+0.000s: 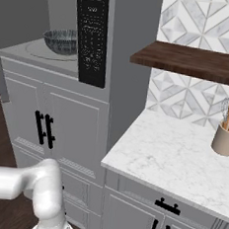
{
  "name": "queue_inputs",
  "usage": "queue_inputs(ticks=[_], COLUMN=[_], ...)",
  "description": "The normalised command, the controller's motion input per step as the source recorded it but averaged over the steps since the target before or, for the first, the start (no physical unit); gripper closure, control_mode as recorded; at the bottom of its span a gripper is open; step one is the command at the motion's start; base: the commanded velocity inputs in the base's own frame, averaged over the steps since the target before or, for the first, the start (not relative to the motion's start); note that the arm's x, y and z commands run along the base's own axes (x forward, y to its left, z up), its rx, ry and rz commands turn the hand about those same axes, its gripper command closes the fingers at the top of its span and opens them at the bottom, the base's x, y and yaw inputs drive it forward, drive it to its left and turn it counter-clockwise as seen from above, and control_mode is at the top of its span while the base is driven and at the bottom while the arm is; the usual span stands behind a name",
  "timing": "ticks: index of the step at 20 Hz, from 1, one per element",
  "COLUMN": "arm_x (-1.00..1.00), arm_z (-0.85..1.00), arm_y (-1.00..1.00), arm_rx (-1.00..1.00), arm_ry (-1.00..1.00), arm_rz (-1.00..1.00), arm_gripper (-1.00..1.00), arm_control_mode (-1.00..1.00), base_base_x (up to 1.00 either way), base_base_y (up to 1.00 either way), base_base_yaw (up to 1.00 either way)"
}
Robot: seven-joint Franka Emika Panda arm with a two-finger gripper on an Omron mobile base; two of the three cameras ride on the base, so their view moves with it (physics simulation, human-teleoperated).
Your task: Open the microwave, place the bowl with waffle inside the microwave, then close the microwave door and turn it on.
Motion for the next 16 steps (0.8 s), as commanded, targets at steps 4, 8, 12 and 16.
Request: queue_inputs(ticks=[4,8,12,16], arm_x=[0.92,0.91,1.00,1.00], arm_z=[0.08,0.04,0.00,-0.06], arm_y=[-1.00,-1.00,-1.00,-1.00], arm_rx=[0.28,0.20,0.13,0.08], arm_ry=[0.18,0.16,0.09,0.04], arm_rz=[0.08,0.16,0.21,0.20], arm_gripper=[1.00,1.00,1.00,1.00], arm_control_mode=[-1.00,-1.00,-1.00,-1.00], base_base_x=[0.00,0.00,0.00,0.00], base_base_y=[0.00,0.00,0.00,0.00], base_base_yaw=[0.00,0.00,0.00,0.00])
